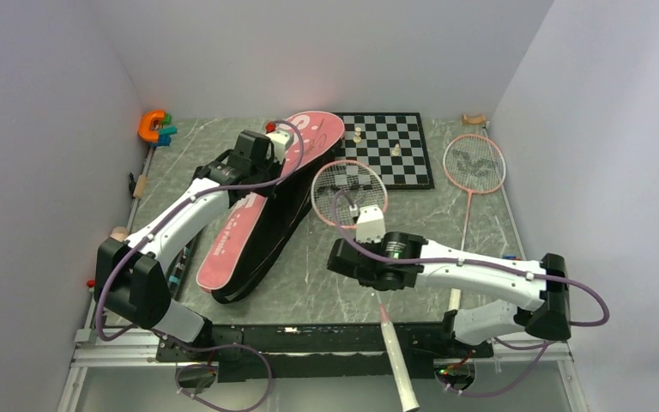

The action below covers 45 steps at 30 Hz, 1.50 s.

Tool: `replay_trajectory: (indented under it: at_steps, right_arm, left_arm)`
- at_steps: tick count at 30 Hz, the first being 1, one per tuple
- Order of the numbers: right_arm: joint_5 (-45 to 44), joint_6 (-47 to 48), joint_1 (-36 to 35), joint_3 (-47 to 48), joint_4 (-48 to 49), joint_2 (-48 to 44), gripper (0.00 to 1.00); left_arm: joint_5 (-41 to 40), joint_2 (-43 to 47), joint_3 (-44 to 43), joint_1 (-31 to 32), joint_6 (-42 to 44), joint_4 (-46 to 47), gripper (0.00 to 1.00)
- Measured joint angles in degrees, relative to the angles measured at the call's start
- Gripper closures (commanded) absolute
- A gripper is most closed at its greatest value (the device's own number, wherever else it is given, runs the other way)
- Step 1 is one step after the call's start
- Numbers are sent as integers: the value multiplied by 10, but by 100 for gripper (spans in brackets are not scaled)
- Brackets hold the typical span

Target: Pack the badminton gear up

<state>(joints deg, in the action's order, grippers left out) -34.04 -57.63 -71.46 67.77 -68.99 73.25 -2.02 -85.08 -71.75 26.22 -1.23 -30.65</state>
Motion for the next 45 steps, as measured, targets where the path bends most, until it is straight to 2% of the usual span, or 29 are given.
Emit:
replay_trajectory:
  at_steps: [5,13,27,28,32,34,36,39,45]
  right_arm:
    - [3,12,-35,10,4,40,100]
    - [3,58,-45,35,30,76,100]
    - [30,167,-39,25,177,122,100]
    - [31,175,-38,25,191,131,100]
    - [30,188,-34,3,239,147,100]
    - [30,189,-30,-20,257,147,100]
    - [30,189,-26,-38,269,147,100]
    - [30,188,-14,-56,286,147,100]
    - [25,184,5,-61,316,146,100]
  left_arm:
    - [0,0,-6,0,-2,11,100]
    - [4,-1,-6,-1,-12,13,100]
    - [26,-20,-32,-2,-20,18,100]
    - [29,-20,-32,-2,-20,19,95]
    - [35,-20,-24,-2,-10,26,58]
    - [37,-22,-16,-2,3,25,35]
    - [37,-23,-2,-2,20,24,17]
    - [34,-19,51,-2,43,43,8]
    - [32,-11,151,2,86,43,5]
